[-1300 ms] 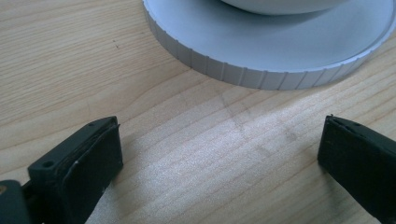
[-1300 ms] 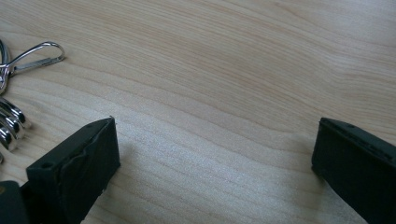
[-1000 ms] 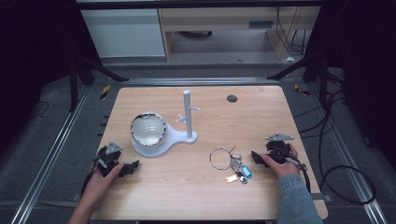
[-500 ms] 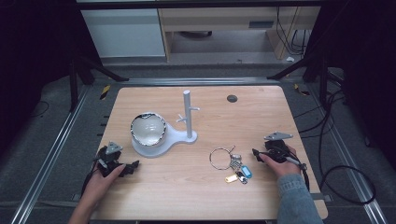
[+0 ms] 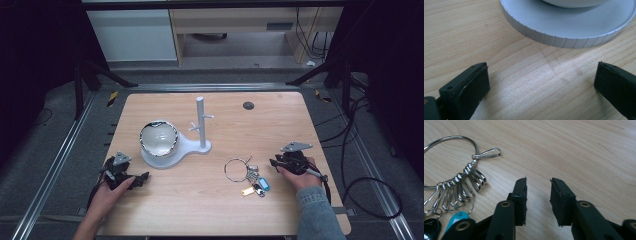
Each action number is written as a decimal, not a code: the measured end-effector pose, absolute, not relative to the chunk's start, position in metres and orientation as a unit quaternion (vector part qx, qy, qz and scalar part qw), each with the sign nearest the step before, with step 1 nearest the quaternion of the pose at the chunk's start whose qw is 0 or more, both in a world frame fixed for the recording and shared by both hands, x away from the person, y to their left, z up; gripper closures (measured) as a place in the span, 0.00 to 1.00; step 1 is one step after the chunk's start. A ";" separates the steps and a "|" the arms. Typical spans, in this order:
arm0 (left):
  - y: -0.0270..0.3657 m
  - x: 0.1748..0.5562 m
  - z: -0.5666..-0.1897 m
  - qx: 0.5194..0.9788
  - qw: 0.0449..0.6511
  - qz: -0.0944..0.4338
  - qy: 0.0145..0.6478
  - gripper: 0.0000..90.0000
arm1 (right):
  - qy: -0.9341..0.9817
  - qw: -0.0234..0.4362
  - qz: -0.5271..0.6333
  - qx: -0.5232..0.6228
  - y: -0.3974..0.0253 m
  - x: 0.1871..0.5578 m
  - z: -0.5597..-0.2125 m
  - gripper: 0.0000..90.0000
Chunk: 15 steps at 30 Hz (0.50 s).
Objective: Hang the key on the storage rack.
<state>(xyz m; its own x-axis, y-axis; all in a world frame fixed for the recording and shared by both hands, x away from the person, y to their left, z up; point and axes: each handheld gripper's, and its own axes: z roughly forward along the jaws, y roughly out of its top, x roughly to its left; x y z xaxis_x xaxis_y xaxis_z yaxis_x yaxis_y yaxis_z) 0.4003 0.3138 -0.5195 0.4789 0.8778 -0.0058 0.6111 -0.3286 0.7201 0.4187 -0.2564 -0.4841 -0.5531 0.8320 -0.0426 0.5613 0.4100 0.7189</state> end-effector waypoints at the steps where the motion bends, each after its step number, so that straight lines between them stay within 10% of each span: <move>1: 0.314 0.400 -0.519 0.791 0.338 0.197 0.471 0.00 | 0.817 0.200 0.336 0.425 -0.256 0.419 -0.484 0.76; 15: 0.314 0.400 -0.520 0.790 0.338 0.198 0.472 0.00 | 0.839 0.172 0.338 0.391 -0.239 0.418 -0.472 0.89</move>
<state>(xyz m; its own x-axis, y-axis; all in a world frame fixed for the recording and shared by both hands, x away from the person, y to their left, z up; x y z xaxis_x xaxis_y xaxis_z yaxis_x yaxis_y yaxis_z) 0.3996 0.3136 -0.5196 0.4763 0.8792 -0.0060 0.6117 -0.3265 0.7206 0.4179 -0.2393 -0.4724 -0.6359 0.7714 -0.0238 0.5395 0.4663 0.7011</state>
